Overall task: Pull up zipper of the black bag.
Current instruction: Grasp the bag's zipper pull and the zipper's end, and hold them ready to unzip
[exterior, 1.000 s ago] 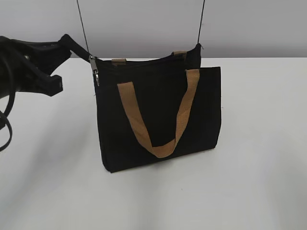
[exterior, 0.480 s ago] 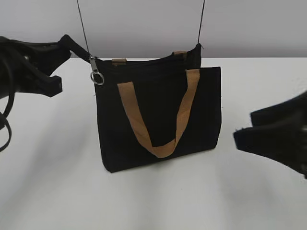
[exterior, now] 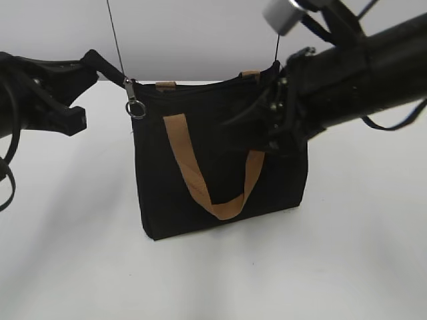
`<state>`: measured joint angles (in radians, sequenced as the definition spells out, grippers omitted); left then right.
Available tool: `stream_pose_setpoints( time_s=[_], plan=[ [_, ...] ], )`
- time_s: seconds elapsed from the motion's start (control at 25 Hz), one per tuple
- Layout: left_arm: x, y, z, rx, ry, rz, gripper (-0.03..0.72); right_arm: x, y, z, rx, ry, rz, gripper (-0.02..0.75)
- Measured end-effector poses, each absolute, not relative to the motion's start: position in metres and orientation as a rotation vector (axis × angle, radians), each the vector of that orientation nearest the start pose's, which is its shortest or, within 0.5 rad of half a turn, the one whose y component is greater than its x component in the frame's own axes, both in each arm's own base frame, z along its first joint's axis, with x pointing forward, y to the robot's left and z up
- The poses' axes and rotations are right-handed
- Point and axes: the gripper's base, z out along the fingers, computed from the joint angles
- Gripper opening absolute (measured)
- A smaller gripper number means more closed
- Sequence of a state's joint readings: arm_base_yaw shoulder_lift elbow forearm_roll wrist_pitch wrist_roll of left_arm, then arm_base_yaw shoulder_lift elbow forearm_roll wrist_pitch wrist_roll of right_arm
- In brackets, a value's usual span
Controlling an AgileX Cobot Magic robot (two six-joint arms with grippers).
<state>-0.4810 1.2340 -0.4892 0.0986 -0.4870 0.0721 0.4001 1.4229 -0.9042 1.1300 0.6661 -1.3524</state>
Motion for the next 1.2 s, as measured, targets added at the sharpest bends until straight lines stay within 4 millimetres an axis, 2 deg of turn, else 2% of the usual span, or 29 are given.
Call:
stream_pose_setpoints(
  time_s=[0.24,0.48,0.8,1.2],
  plan=[
    [0.215,-0.117,0.251,0.584,1.652,-0.275,0.012,0.281,0.202,0.269,-1.156,1.961,0.760,0.442],
    [0.215,-0.117,0.251,0.584,1.652,-0.275,0.012,0.298,0.234,0.258,-1.215,1.945,0.789,0.442],
    [0.215,-0.117,0.251,0.584,1.652,-0.275,0.012,0.306,0.251,0.247,-1.243,1.948,0.802,0.438],
    [0.215,-0.117,0.251,0.584,1.652,-0.275,0.012,0.306,0.260,0.248,-1.217,1.935,0.770,0.313]
  ],
)
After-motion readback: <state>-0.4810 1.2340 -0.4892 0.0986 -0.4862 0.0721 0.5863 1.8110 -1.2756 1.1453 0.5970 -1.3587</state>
